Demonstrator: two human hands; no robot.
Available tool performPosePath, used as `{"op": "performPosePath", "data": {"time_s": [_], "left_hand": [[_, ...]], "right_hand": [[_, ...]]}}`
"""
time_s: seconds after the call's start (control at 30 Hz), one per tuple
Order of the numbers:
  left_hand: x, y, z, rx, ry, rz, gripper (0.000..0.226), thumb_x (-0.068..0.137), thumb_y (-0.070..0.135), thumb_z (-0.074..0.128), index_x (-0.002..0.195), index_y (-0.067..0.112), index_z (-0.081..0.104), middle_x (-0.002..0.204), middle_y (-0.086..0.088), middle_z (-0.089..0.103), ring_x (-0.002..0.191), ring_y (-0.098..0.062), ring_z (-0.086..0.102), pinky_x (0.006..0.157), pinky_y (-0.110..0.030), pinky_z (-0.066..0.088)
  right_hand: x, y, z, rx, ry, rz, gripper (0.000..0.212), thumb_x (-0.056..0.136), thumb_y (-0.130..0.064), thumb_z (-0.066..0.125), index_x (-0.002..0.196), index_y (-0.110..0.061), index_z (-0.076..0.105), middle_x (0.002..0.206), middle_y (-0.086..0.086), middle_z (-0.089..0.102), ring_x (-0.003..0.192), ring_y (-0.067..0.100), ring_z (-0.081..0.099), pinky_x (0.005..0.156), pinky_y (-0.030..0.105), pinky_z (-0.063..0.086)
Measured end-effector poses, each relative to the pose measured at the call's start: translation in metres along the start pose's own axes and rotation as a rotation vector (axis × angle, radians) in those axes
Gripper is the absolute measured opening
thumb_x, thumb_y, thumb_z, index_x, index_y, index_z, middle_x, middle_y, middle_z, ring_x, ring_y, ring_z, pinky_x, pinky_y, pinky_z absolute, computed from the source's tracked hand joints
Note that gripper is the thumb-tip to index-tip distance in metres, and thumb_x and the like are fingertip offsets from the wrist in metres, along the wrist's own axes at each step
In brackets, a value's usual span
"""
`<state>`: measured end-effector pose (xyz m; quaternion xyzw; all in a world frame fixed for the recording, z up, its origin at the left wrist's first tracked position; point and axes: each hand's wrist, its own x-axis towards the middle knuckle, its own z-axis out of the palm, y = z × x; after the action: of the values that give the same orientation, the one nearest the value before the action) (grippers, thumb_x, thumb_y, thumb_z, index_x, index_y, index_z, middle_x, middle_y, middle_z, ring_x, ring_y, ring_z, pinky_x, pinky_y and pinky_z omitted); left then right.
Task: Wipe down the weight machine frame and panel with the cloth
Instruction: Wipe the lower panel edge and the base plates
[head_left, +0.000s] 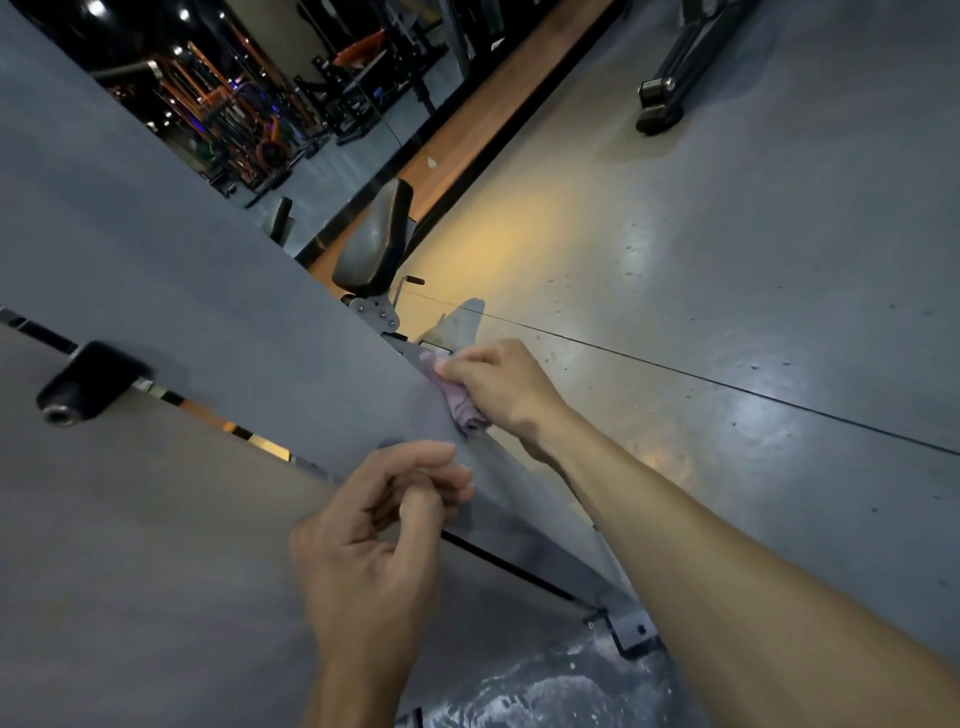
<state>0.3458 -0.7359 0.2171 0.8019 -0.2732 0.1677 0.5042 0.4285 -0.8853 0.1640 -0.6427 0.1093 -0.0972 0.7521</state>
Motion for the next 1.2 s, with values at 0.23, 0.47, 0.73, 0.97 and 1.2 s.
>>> {"op": "performPosePath", "data": {"time_s": [0.23, 0.47, 0.73, 0.97, 1.2], "left_hand": [[-0.001, 0.002, -0.004, 0.003, -0.025, -0.017, 0.022, 0.089, 0.023, 0.054, 0.092, 0.028, 0.075, 0.080, -0.004, 0.077, 0.074, -0.024, 0.077, 0.068, -0.040, 0.061], [0.000, 0.005, -0.004, -0.031, -0.040, -0.014, 0.023, 0.088, 0.023, 0.052, 0.091, 0.026, 0.075, 0.079, -0.005, 0.077, 0.073, -0.024, 0.076, 0.065, -0.031, 0.060], [-0.001, 0.006, -0.006, -0.042, -0.048, -0.023, 0.025, 0.089, 0.030, 0.053, 0.096, 0.037, 0.076, 0.080, -0.002, 0.078, 0.072, -0.023, 0.076, 0.066, -0.039, 0.062], [0.001, 0.008, -0.006, -0.033, -0.032, -0.008, 0.027, 0.087, 0.030, 0.051, 0.099, 0.036, 0.074, 0.077, -0.002, 0.077, 0.067, -0.022, 0.075, 0.064, -0.043, 0.062], [0.003, 0.011, -0.007, -0.056, 0.030, -0.009, 0.022, 0.083, 0.031, 0.050, 0.089, 0.035, 0.071, 0.074, -0.001, 0.077, 0.065, -0.021, 0.076, 0.060, -0.048, 0.062]], "right_hand": [[-0.019, 0.051, -0.004, -0.191, 0.106, 0.069, 0.045, 0.097, -0.034, 0.061, 0.062, -0.006, 0.055, 0.060, 0.009, 0.055, 0.060, 0.018, 0.049, 0.060, 0.038, 0.040], [-0.014, -0.043, 0.022, -0.109, 0.184, -0.206, 0.037, 0.098, -0.029, 0.053, 0.068, -0.008, 0.053, 0.070, 0.006, 0.059, 0.073, 0.025, 0.057, 0.065, 0.038, 0.044], [-0.023, 0.016, 0.009, -0.238, 0.178, -0.092, 0.042, 0.106, -0.024, 0.046, 0.064, -0.021, 0.042, 0.064, -0.004, 0.047, 0.069, 0.021, 0.048, 0.056, 0.022, 0.033], [-0.016, -0.059, 0.027, -0.187, 0.189, -0.314, 0.037, 0.105, -0.030, 0.046, 0.070, -0.017, 0.043, 0.068, 0.000, 0.048, 0.067, 0.019, 0.044, 0.060, 0.037, 0.034], [-0.014, -0.039, 0.021, -0.225, 0.162, -0.165, 0.039, 0.102, -0.028, 0.049, 0.067, -0.015, 0.043, 0.065, 0.002, 0.049, 0.070, 0.024, 0.048, 0.062, 0.038, 0.034]]}}
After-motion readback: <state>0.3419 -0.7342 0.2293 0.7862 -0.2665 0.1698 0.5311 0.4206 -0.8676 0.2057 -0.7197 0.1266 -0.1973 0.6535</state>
